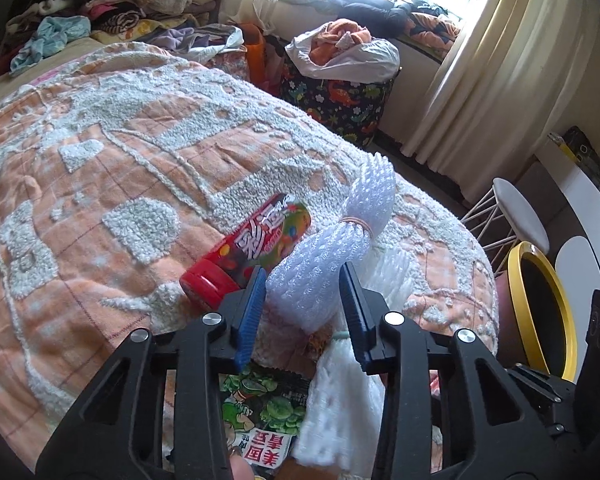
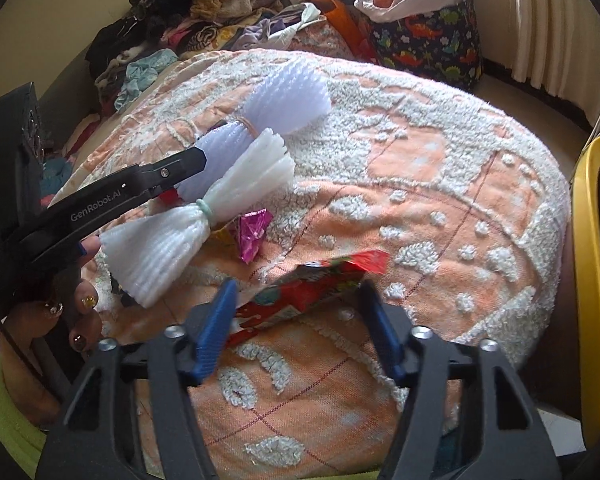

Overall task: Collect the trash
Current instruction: 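Grasp the white foam net with the left tool while the right tool grasps the red wrapper, then carry the white foam net and red wrapper over the bin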

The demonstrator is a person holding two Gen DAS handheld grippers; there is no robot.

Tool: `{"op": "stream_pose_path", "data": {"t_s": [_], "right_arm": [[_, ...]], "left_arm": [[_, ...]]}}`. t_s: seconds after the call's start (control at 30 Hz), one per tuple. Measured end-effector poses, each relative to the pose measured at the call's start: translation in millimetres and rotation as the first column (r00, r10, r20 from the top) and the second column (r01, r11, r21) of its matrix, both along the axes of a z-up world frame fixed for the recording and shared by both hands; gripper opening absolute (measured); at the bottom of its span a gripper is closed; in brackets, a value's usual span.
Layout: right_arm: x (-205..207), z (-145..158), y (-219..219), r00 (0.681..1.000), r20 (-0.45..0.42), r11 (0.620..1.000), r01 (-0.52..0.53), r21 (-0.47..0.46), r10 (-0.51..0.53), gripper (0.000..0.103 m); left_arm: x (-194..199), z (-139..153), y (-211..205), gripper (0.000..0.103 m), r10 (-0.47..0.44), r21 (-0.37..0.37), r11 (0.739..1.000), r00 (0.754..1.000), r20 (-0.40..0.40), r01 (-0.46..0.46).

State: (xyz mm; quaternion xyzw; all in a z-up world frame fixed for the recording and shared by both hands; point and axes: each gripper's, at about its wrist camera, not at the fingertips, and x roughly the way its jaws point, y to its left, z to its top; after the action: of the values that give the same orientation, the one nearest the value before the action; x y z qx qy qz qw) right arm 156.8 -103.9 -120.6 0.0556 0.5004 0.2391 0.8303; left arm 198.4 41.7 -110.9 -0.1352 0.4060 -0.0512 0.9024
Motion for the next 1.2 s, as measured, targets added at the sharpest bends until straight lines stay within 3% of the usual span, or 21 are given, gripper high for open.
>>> {"op": "stream_pose_path", "data": {"t_s": [0.17, 0.47, 0.87, 1.2], "right_arm": [[-3.2, -0.3, -2.7, 1.000, 0.010, 0.999, -0.008, 0.034, 0.007, 0.045], [-13.7, 8.4, -19.7, 0.998, 0.053, 0.997, 0.023, 0.069, -0.027, 0.042], [-29.0, 32.8, -30.7, 0.988, 0.154, 0.995, 0.008, 0.098, -0.023, 0.041], [-37.7, 53.2, -39.1, 0.976, 0.215, 0.994, 0.008, 0.112, -0.032, 0.041]], "left_arm": [[0.4, -4.6, -2.4, 0.025, -0.006, -0.009, 1.000, 1.000, -0.014, 0.006], [-6.5, 2.5, -6.0, 0.010, -0.011, -0.010, 1.000, 1.000, 0.022, 0.011], [-25.5, 36.1, -5.9, 0.008, 0.025, -0.049, 0.999, 0.992, 0.124, -0.019], [-33.7, 55.2, -14.8, 0.008, 0.008, -0.055, 0.998, 0.987, 0.162, 0.001]]}}
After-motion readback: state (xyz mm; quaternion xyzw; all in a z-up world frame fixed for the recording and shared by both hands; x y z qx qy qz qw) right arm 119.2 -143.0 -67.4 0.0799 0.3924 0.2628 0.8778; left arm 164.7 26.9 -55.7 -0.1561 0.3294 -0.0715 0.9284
